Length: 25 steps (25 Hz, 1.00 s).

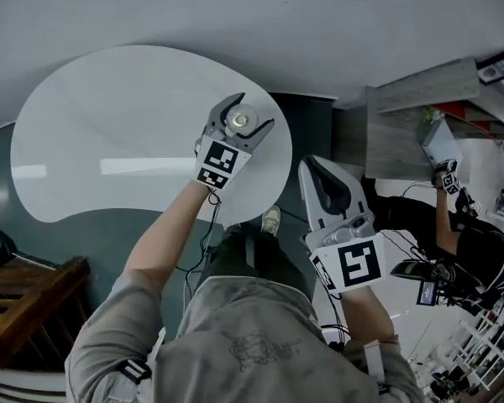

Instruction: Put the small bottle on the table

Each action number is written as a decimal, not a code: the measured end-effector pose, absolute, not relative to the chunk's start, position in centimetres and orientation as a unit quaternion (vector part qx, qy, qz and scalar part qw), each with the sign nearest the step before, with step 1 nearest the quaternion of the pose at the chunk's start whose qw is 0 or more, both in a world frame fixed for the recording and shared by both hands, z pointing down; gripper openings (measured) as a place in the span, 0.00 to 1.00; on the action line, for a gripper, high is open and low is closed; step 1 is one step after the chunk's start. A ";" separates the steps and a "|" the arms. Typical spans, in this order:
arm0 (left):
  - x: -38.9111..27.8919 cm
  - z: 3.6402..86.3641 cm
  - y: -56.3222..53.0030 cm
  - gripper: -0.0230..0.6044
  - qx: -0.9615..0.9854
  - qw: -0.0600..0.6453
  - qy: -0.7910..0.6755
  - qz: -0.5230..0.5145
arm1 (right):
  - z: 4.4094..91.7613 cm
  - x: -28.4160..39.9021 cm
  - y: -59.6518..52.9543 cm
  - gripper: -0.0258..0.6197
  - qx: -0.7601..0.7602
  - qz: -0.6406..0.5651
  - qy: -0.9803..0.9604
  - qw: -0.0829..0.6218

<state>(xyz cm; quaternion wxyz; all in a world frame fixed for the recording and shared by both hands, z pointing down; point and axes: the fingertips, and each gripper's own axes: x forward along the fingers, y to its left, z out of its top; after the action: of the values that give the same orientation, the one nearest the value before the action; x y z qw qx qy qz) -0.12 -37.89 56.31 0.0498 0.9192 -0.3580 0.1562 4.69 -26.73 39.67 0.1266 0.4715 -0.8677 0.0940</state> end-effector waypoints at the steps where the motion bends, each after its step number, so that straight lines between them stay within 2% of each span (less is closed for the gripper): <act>1: -0.1 56.9 -38.1 0.58 0.919 0.051 -0.356 0.161 | 40.0 4.6 -26.9 0.09 0.471 0.097 -0.868 0.128; 12: -0.1 62.9 -39.0 0.58 0.914 0.069 -0.344 0.205 | 43.8 4.2 -28.1 0.09 0.467 0.127 -0.864 0.142; 25: -0.1 66.0 -38.1 0.58 0.911 0.061 -0.330 0.239 | 46.3 4.2 -27.9 0.09 0.459 0.148 -0.862 0.158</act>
<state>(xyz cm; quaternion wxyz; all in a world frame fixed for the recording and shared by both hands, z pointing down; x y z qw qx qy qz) -0.09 -38.12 65.98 0.0608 0.9111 -0.3299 0.2394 4.18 -27.94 46.35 0.1579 0.4586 -0.8619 0.1480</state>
